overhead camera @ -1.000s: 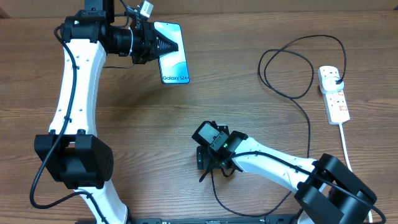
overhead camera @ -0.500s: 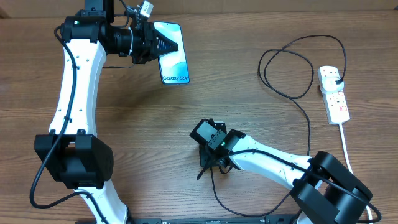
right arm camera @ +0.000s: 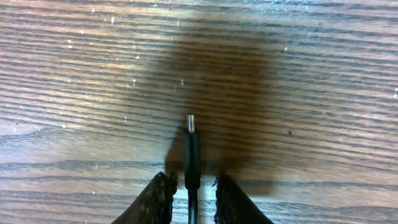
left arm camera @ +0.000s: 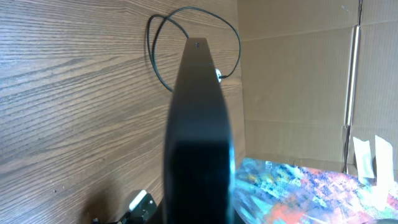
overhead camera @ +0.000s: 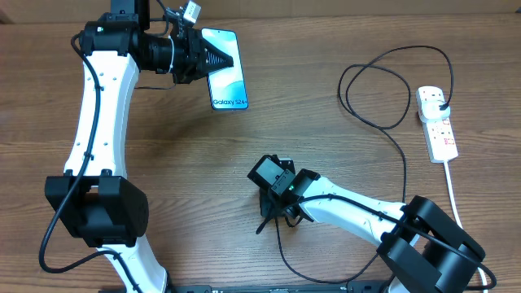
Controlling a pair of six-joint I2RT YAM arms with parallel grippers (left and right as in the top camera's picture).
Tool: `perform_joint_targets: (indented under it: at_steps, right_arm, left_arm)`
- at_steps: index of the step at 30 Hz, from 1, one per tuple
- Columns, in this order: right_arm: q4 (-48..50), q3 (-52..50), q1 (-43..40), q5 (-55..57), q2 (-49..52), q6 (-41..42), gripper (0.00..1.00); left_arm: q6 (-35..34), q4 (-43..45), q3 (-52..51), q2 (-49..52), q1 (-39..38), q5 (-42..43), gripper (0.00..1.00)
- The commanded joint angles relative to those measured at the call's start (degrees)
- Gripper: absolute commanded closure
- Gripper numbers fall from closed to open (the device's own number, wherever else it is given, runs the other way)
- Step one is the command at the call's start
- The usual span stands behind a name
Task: Plug charger to phone and switch on socket
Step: 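Lower and close the right gripper on the cable just behind the plug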
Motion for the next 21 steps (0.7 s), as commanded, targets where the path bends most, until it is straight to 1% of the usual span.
perform_joint_targets:
  at_steps: [1,11,14,21]
  right_arm:
    - [0.48,-1.73,0.31,-1.09,3.19,-0.02,0.75]
    - [1.14,-1.73,0.24,-0.90,3.19,-0.70,0.75]
    - [1.14,-1.73,0.24,-0.90,3.19,-0.68,0.78]
    - [1.11,-1.73,0.22,-0.92,3.19,-0.66,0.92]
  left_arm:
    - [1.07,0.17,1.03,-1.07,0.20,1.14,0.96]
    - [1.07,0.17,1.03,-1.07,0.20,1.14,0.96]
    - [1.05,0.15,1.03,-1.07,0.20,1.16,0.96]
    - [1.05,0.04,1.03,-1.07,0.20,1.16,0.96]
